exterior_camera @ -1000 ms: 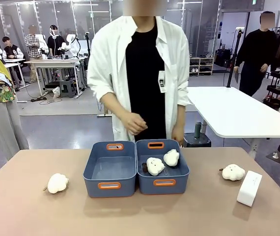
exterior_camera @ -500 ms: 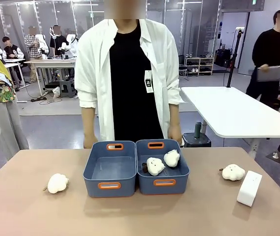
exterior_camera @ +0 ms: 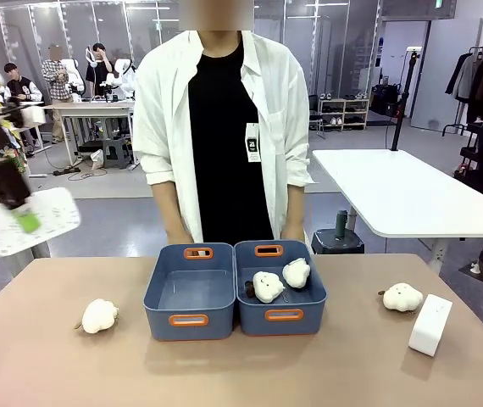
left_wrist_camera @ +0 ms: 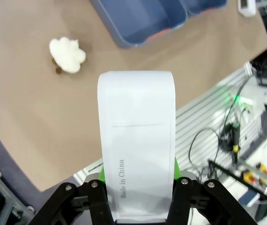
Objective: Sort the digital clocks into the basket.
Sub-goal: Pick up the Digital clock from the table and place it into the empty Plastic storage basket.
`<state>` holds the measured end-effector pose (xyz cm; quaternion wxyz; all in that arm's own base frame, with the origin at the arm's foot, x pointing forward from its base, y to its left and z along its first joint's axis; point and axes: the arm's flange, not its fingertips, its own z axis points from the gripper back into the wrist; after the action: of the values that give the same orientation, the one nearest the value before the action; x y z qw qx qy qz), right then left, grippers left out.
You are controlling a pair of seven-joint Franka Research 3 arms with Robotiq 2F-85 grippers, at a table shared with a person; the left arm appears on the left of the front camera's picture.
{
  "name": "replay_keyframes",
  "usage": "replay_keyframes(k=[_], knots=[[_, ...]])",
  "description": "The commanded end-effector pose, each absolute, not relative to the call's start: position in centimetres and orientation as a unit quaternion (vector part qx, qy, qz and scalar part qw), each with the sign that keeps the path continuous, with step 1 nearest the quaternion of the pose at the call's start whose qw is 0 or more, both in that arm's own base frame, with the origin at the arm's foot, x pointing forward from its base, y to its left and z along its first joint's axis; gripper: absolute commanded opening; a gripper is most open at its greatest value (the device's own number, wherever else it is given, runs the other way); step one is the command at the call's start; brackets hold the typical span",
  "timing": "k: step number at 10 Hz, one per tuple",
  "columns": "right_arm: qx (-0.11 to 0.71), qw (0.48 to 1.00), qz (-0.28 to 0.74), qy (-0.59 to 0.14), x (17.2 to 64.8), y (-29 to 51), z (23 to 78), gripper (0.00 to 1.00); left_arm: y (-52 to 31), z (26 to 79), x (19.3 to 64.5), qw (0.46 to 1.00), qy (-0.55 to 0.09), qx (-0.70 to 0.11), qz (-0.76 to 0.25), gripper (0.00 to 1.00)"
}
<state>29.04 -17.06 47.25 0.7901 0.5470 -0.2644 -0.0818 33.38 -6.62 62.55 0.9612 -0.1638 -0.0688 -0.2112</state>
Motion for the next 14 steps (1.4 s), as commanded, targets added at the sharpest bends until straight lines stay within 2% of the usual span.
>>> replay_keyframes(k=[1, 4, 8, 9, 10, 12, 13, 14], knots=[[0.547, 0.791, -0.082, -0.261, 28.8, -17.1, 47.6, 1.00, -13.5, 60.0, 35.7, 0.977, -0.095, -0.138, -0.134, 0.50], [0.547, 0.791, -0.082, -0.261, 28.8, -17.1, 47.6, 1.00, -22.0, 56.1, 40.5, 0.986, -0.104, -0.098, -0.085, 0.50], [0.547, 0.791, -0.082, -0.261, 28.8, -17.1, 47.6, 1.00, -28.0, 50.1, 46.6, 0.982, -0.164, -0.055, -0.076, 0.50], [0.547, 0.791, -0.082, -0.261, 28.8, -17.1, 47.6, 1.00, -28.5, 48.7, 47.9, 0.984, -0.157, -0.065, -0.061, 0.50], [0.547, 0.791, -0.082, -0.261, 28.8, -17.1, 47.6, 1.00, -28.9, 47.4, 48.5, 0.983, -0.151, -0.079, -0.068, 0.50], [0.547, 0.791, -0.082, -0.261, 28.8, -17.1, 47.6, 1.00, -30.1, 44.7, 48.8, 0.980, -0.173, -0.040, -0.091, 0.50], [0.547, 0.791, -0.082, -0.261, 28.8, -17.1, 47.6, 1.00, -30.2, 44.2, 48.3, 0.978, -0.161, -0.046, -0.125, 0.50], [0.547, 0.791, -0.082, -0.261, 28.8, -17.1, 47.6, 1.00, -28.9, 44.6, 48.8, 0.983, -0.148, -0.057, -0.094, 0.50]])
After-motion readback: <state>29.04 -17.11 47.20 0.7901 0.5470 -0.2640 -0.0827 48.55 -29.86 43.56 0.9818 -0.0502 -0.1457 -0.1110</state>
